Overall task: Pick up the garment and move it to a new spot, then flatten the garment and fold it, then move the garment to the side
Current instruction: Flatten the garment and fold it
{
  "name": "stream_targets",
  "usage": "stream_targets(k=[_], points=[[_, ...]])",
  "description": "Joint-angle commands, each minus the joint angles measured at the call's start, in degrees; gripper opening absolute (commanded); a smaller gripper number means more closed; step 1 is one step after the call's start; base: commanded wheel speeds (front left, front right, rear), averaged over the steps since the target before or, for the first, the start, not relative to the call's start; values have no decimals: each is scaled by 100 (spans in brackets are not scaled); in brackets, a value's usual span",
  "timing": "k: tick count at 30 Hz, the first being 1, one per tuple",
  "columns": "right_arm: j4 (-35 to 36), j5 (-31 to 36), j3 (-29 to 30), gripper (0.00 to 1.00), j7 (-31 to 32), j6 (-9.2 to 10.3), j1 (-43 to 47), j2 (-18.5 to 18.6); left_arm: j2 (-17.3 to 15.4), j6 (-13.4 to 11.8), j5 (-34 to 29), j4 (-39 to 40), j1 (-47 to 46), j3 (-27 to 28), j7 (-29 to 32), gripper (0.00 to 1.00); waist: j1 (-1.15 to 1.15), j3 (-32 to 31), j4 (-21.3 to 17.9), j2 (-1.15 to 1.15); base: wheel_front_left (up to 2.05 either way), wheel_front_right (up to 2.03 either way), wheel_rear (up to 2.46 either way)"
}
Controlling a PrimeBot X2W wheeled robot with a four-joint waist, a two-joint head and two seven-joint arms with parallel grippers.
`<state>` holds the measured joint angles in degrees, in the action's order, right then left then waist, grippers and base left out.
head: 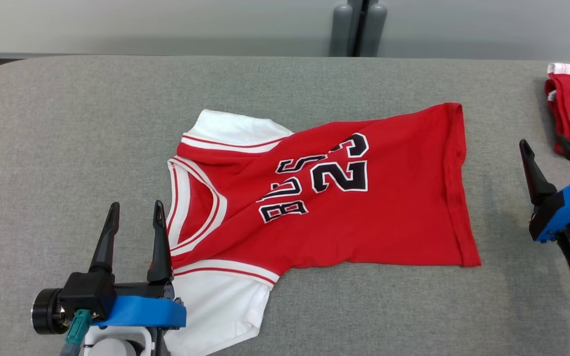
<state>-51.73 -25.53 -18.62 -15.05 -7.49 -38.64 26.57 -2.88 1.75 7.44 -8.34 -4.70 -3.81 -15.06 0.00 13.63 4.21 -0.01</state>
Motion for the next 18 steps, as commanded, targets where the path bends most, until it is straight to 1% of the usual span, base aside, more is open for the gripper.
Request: stream_targets(k=[1,5,10,13,18], points=[[136,55,90,100,-14,-1,182,26,-1,13,-43,14,46,49,-14,100,0,-103,-110,1,0,0,0],[1007,268,651,100,-13,-1,906,-144,1,33,-73,32,116,110,-14,100,0,-217,-246,1,0,0,0],[2125,600,1247,100,-14,-1,1785,-569,0,78,-124,25,222,222,-14,100,0,-336,-360,1,0,0,0],[2725,805,1510,100,-15,-1,2266,-881,1,90,-174,-6,282,263,-14,100,0,-424,-391,1,0,0,0],[3542,1096,1741,100,-15,-1,2998,-1370,1,90,-236,-30,377,341,-14,100,0,-562,-397,1,0,0,0]])
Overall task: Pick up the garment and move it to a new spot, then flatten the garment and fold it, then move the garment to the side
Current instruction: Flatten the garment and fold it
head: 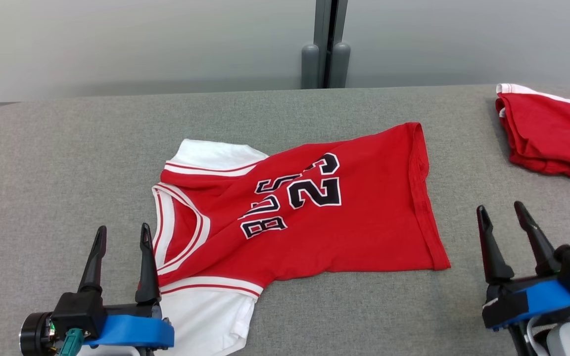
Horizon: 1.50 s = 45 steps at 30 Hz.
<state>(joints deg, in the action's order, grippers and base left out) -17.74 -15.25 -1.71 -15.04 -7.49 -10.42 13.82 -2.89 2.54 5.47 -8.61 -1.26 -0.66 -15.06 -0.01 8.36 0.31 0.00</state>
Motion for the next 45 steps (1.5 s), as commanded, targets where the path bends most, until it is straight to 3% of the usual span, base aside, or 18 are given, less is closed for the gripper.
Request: stream_targets(k=[1,10,26,34,45], points=[[275,130,97,100,-15,-1,314,-177,2,6,-62,-10,64,36,-14,100,1,-59,-4,0,0,0,0],[1203,525,356,100,-16,-1,1274,-779,2,-51,-194,-7,238,87,-14,100,1,-256,28,0,0,0,0],[1174,717,318,100,-16,-1,1627,-1049,-21,88,-400,-90,408,142,-14,100,1,-390,68,0,0,0,0],[925,774,426,100,-17,-1,1585,-1046,-16,117,-421,-250,420,62,-14,100,1,-375,116,0,0,0,0],[-96,884,504,100,-16,-1,1005,-787,-6,243,-464,-714,567,-395,-14,100,1,-238,269,0,0,0,0]])
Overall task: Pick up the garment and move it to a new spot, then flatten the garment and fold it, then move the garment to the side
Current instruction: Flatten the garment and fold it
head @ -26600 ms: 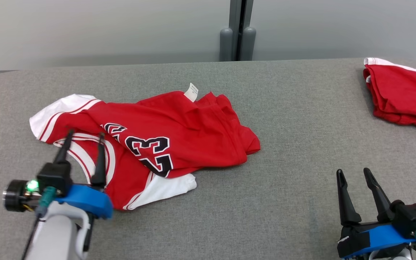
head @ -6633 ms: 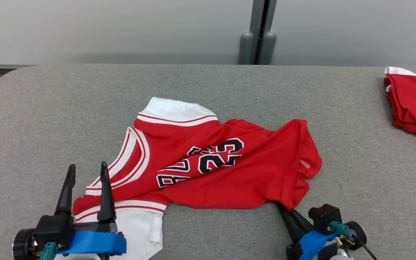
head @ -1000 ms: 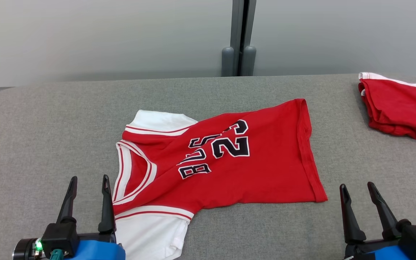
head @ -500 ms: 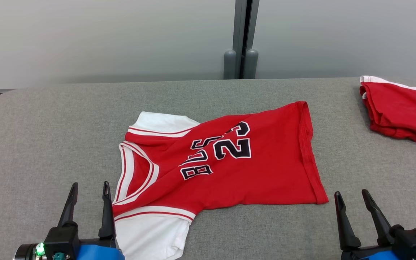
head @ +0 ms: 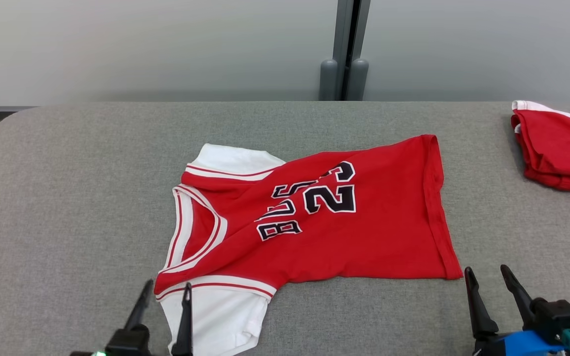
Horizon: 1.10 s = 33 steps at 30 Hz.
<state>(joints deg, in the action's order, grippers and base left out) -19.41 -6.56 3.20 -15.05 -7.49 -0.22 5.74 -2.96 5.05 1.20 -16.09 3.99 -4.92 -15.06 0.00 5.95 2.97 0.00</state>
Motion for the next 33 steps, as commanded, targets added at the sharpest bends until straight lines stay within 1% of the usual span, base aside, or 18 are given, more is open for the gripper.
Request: stream_targets(k=[1,8,11,16,19,27,33], points=[[-30,19,-3,100,-15,-1,-84,46,0,-1,-33,-17,64,-24,-14,100,0,19,14,0,0,0,0],[-735,-64,-161,100,-16,-1,-514,162,5,42,38,-441,193,-283,-14,100,0,118,73,0,0,0,0],[-991,-89,-235,100,-16,-1,-662,194,3,14,90,-593,245,-335,-14,100,0,157,84,0,0,0,0],[-1231,-142,-340,100,-15,-1,-847,232,5,-59,165,-776,306,-330,-14,100,0,207,98,0,0,0,0],[-1377,-172,-403,100,-15,-1,-924,227,7,-46,239,-862,357,-300,-14,100,0,224,112,0,0,0,0],[-1798,-324,-571,100,-15,-1,-1131,290,8,49,473,-1011,236,-472,-13,100,0,294,142,0,0,0,0],[-2052,-434,-694,100,-15,-1,-1306,321,10,108,690,-1308,107,-704,7,100,0,377,137,0,0,0,0]])
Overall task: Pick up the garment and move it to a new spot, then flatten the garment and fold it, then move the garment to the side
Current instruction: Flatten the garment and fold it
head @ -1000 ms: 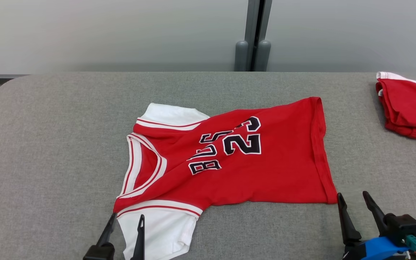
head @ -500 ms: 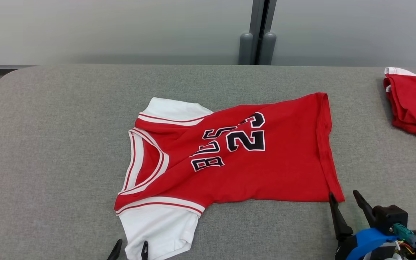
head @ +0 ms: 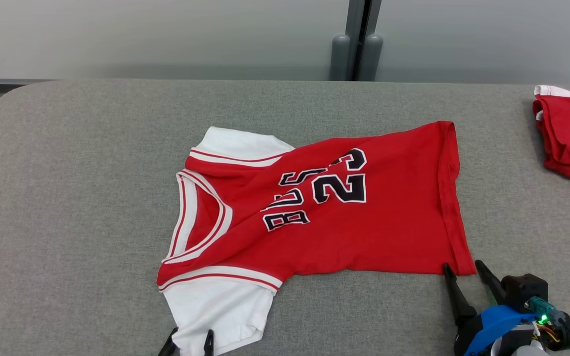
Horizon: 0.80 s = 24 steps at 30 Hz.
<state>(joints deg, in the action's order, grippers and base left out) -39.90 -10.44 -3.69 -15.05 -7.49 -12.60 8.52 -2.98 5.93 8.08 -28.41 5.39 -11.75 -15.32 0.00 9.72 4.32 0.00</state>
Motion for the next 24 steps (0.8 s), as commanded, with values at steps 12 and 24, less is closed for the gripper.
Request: stream_targets(k=[12,24], points=[[-205,-374,-316,0,-4,-1,-362,-20,15,100,547,-110,-429,-410,39,0,0,87,18,0,0,0,0],[1330,-529,-301,0,-9,-1,-190,163,10,135,1044,1124,-904,-145,13,0,0,96,-67,0,0,0,0]])
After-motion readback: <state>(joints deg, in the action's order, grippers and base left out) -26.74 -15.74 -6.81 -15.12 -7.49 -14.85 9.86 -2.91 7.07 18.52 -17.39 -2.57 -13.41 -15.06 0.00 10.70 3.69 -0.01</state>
